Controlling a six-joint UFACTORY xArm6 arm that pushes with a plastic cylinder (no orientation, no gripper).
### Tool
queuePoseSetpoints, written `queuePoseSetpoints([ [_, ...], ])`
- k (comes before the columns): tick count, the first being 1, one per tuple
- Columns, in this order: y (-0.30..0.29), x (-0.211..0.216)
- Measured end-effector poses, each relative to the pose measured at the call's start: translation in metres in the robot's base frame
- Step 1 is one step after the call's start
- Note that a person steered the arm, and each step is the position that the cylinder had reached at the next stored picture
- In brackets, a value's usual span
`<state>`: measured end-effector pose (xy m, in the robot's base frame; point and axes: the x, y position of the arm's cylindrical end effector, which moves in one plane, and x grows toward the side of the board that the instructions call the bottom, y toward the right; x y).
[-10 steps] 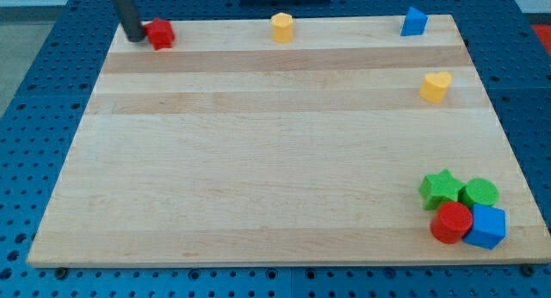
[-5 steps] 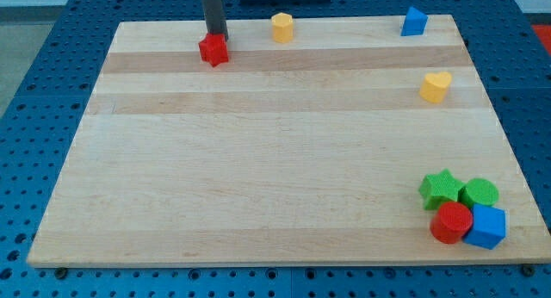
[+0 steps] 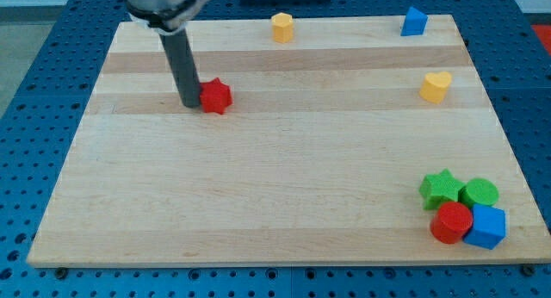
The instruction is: Move the red star closer to green star
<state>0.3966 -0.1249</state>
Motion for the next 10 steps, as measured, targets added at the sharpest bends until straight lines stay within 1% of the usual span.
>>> queuePoseSetpoints([
  [1, 0.063, 0.003],
  [2, 0.087, -0.050],
  [3, 0.088, -0.102],
  [4, 0.106, -0.132],
  [5, 0.119, -0.113],
  [9, 0.124, 0.029],
  [10, 0.159, 0.050],
])
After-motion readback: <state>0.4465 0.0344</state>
